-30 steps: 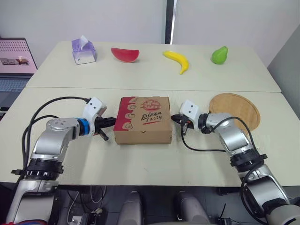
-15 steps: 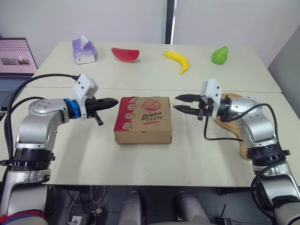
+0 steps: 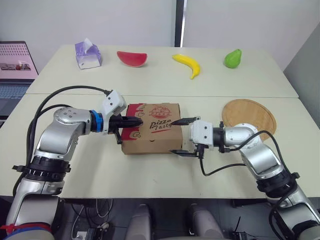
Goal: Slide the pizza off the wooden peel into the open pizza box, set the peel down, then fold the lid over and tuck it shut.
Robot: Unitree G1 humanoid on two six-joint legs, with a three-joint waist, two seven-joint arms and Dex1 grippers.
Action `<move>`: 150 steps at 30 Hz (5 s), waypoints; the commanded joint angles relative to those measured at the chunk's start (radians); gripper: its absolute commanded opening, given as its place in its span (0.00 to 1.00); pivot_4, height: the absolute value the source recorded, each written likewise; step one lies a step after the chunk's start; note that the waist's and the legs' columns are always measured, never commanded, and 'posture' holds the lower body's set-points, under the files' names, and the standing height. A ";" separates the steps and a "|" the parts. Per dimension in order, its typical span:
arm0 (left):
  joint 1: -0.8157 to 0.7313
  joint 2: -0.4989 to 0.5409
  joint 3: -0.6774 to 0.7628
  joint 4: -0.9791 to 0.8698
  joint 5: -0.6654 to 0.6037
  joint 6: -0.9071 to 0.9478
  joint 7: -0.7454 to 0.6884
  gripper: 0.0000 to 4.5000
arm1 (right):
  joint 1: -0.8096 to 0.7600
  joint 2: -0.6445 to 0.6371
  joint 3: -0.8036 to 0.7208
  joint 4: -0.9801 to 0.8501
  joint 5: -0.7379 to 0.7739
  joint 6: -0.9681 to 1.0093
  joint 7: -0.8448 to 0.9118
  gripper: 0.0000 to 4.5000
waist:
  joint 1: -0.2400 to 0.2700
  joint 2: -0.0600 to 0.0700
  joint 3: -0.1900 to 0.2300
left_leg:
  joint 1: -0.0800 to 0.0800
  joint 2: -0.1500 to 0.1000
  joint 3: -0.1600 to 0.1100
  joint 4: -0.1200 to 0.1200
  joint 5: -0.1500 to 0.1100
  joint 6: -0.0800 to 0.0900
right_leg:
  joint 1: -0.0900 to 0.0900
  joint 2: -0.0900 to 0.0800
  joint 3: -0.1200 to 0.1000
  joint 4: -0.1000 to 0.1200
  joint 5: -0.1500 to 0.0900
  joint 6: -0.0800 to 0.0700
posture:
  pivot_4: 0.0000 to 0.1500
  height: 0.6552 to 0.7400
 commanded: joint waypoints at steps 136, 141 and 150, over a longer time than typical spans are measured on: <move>0.091 -0.106 0.129 0.102 0.068 -0.102 0.164 0.00 | 0.026 -0.172 -0.320 0.321 0.138 0.144 -0.010 0.00 | 0.002 -0.001 -0.003 | 0.009 -0.001 0.000 -0.002 0.000 0.000 | 0.011 -0.001 0.000 -0.004 0.000 0.000 | 1.00 1.00; 0.080 0.022 0.301 0.220 -0.011 -0.107 0.144 0.19 | -0.022 -0.317 -0.477 0.444 0.271 0.128 0.146 0.09 | -0.001 0.001 -0.001 | 0.010 -0.001 0.000 -0.002 0.000 0.000 | 0.011 -0.001 0.000 -0.004 0.000 0.000 | 1.00 1.00; 0.120 0.299 0.505 0.555 -0.020 -0.200 0.115 0.79 | -0.160 -0.577 -0.620 0.989 0.229 -0.134 0.173 0.73 | -0.006 0.005 0.001 | 0.010 0.000 0.004 -0.004 0.000 0.001 | 0.009 -0.002 0.002 -0.004 0.000 0.000 | 1.00 1.00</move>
